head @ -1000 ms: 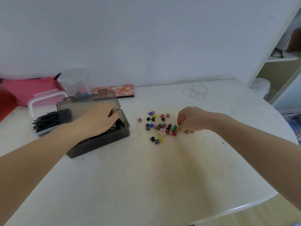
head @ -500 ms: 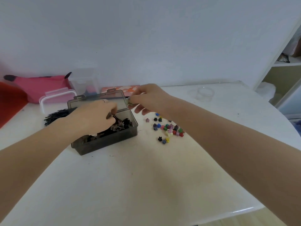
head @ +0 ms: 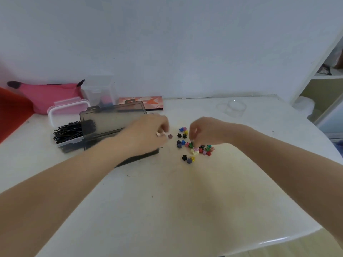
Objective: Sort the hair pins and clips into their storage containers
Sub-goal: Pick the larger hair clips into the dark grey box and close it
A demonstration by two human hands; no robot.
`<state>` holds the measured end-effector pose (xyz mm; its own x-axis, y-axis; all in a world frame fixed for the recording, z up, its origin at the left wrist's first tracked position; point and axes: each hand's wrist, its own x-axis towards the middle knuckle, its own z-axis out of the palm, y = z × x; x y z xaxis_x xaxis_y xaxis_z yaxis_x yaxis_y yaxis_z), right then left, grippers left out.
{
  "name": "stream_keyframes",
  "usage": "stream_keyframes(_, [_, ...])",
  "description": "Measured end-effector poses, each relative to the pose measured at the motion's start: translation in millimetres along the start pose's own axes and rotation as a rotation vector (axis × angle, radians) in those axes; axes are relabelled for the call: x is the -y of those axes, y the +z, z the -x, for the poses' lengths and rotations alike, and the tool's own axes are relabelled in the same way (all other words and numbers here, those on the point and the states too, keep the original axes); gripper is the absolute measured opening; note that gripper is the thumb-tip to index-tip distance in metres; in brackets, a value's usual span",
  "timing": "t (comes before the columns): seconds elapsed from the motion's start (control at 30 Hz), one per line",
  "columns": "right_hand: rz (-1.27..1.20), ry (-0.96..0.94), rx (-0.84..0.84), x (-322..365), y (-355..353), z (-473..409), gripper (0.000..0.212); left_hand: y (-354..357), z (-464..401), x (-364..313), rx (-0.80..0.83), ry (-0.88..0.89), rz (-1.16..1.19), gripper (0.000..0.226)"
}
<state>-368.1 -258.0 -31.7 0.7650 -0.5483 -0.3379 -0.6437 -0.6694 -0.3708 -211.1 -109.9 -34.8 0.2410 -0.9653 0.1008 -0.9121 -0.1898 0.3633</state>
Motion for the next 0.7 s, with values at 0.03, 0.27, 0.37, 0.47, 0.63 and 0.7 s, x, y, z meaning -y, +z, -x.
stream_keyframes(0.03, [0.044, 0.005, 0.034, -5, 4, 5, 0.017, 10, -3, -9, 0.050, 0.027, 0.004, 0.016])
stream_keyframes(0.27, [0.113, -0.103, -0.122, -25, 29, 7, 0.011, 58, -26, -35, 0.230, 0.042, -0.138, 0.033])
stream_keyframes(0.37, [0.123, -0.123, -0.137, -31, 32, 5, 0.004, 66, -29, -34, 0.254, 0.026, -0.126, 0.037])
stream_keyframes(0.47, [0.065, -0.130, -0.150, -34, 31, 7, 0.008, 69, -29, -33, 0.241, 0.017, -0.069, 0.032])
stream_keyframes(0.63, [-0.043, -0.131, -0.165, -38, 29, 12, 0.012, 67, -29, -33, 0.234, 0.007, -0.054, 0.031])
stream_keyframes(0.7, [-0.028, -0.143, -0.139, -36, 30, 14, 0.015, 66, -29, -34, 0.231, -0.006, -0.051, 0.030])
